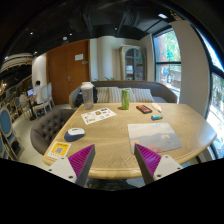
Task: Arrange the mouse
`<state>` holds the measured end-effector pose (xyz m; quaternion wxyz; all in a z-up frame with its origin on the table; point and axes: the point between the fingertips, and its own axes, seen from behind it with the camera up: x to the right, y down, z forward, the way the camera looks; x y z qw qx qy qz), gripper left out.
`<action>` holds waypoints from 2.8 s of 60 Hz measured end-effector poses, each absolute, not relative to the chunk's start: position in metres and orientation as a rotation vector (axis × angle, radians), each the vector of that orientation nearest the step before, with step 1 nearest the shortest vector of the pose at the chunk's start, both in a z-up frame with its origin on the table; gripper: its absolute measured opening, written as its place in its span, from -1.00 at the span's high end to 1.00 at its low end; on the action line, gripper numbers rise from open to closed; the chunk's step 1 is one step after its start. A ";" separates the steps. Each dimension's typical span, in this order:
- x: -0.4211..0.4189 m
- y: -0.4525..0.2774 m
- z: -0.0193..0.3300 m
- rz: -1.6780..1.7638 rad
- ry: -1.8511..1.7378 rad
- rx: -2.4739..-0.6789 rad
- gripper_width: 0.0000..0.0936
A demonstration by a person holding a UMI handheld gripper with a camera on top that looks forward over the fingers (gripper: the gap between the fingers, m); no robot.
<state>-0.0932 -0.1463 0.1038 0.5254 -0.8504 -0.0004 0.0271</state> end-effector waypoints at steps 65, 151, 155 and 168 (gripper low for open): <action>-0.334 0.017 -0.002 0.261 -0.138 -2.197 -0.79; 0.087 0.015 -0.007 0.047 0.042 -2.213 0.07; 0.089 0.013 -0.010 0.054 0.045 -2.222 -0.05; 0.082 -0.016 0.006 0.089 0.052 -2.210 -0.80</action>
